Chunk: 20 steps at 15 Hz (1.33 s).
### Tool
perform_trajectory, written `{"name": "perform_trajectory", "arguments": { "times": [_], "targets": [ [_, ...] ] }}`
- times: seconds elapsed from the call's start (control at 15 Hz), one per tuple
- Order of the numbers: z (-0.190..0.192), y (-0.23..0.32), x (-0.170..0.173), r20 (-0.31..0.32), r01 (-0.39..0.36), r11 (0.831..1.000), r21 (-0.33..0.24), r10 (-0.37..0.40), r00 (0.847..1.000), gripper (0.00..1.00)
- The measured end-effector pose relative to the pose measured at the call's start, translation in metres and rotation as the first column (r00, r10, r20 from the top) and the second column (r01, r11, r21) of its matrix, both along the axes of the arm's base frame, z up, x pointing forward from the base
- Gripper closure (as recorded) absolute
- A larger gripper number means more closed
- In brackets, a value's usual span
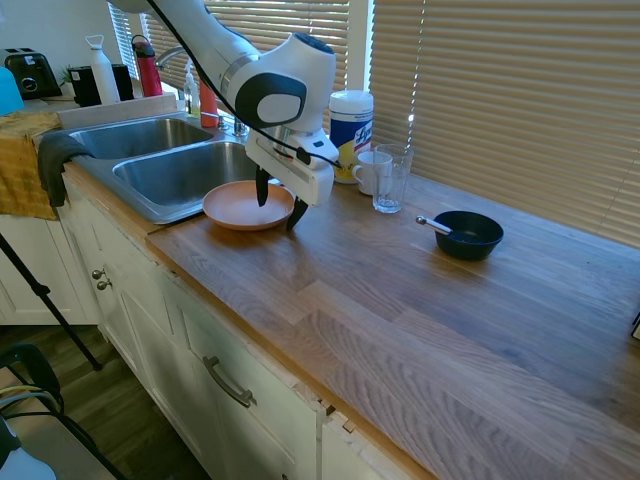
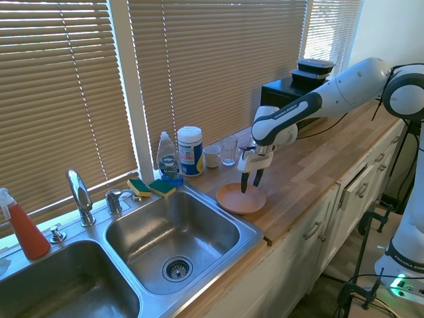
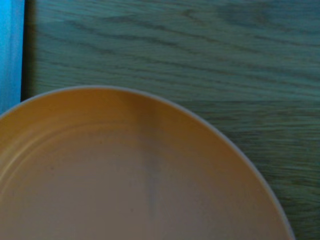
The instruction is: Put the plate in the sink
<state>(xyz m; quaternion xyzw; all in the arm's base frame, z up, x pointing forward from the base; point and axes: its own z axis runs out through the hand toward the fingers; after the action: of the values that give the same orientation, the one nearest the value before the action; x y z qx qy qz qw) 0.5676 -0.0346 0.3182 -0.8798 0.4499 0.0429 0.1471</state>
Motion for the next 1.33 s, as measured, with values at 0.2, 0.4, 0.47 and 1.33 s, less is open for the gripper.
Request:
{"name": "perform_trajectory", "arguments": {
  "times": [0.2, 0.4, 0.47, 1.33],
  "targets": [
    [0.0, 0.0, 0.0, 0.003, -0.005, 1.0, 0.009, 0.005, 1.0, 1.0],
    [-0.001, 0.001, 0.001, 0.004, -0.009, 1.0, 0.023, 0.009, 1.0, 1.0],
    [-0.002, 0.001, 0.003, 0.0, -0.015, 0.999, 0.028, 0.015, 1.0, 1.0],
    [-0.011, -0.005, 0.018, -0.004, -0.046, 0.998, 0.043, 0.046, 0.999, 1.0]
  ]
}}
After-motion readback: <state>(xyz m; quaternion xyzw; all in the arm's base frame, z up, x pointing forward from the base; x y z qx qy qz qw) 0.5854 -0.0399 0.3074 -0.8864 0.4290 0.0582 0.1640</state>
